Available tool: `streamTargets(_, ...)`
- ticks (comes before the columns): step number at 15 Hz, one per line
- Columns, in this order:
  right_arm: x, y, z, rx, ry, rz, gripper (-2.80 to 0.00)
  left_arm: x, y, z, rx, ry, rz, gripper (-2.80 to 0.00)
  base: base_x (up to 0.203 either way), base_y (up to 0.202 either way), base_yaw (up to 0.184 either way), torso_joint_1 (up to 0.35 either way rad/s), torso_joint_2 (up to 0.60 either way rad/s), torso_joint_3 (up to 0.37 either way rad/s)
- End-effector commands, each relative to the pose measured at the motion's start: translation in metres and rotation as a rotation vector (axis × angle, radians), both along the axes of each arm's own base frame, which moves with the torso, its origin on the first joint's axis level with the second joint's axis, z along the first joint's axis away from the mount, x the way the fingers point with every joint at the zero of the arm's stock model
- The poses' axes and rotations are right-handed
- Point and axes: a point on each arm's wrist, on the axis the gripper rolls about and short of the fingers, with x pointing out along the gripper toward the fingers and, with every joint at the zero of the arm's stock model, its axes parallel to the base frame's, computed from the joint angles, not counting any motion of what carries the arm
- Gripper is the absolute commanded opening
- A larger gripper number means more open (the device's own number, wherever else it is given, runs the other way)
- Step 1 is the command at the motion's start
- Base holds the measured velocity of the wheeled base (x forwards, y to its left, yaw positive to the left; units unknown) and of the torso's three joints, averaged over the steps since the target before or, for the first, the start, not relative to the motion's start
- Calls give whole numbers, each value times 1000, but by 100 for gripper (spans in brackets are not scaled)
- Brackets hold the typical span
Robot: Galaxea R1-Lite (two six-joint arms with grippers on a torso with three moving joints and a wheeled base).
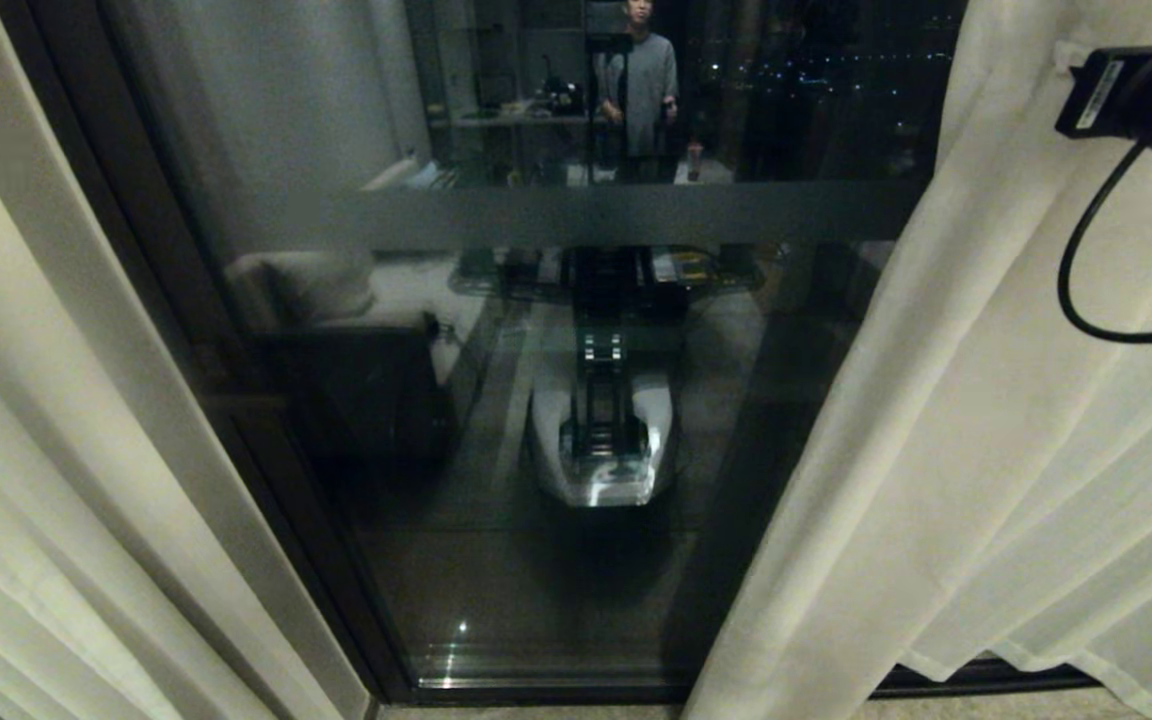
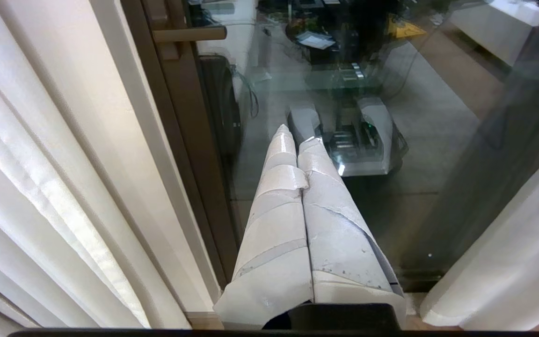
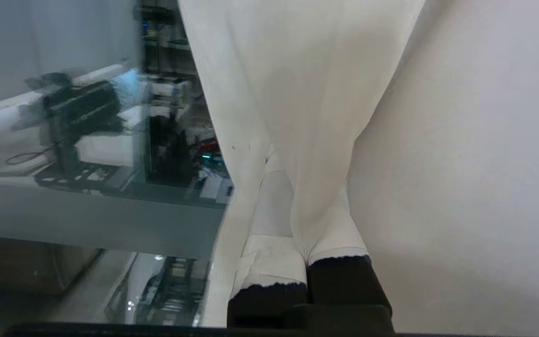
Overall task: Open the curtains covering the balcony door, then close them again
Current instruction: Close the inner curtains on both sides
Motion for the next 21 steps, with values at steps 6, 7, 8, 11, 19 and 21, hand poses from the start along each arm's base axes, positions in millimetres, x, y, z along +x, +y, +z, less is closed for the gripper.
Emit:
streamTargets(6, 1, 19, -1, -41, -5, 48, -280, 0, 0, 0, 0, -1, 0, -280, 0, 0, 0, 0, 0, 0)
streamTargets(7, 1, 23, -1, -42, -5, 60, -280, 0, 0, 0, 0, -1, 0, -280, 0, 0, 0, 0, 0, 0)
streamTargets(8, 1, 26, -1, -46, -6, 70, -280, 0, 0, 0, 0, -1, 0, -280, 0, 0, 0, 0, 0, 0)
streamTargets(11, 6, 38, -5, -68, -10, 74, -280, 0, 0, 0, 0, -1, 0, -280, 0, 0, 0, 0, 0, 0)
streamTargets(19, 27, 109, -1, -79, -71, 157, -280, 0, 0, 0, 0, -1, 0, -280, 0, 0, 0, 0, 0, 0)
streamTargets(21, 28, 115, -4, -81, -66, 167, -280, 0, 0, 0, 0, -1, 0, -280, 0, 0, 0, 0, 0, 0)
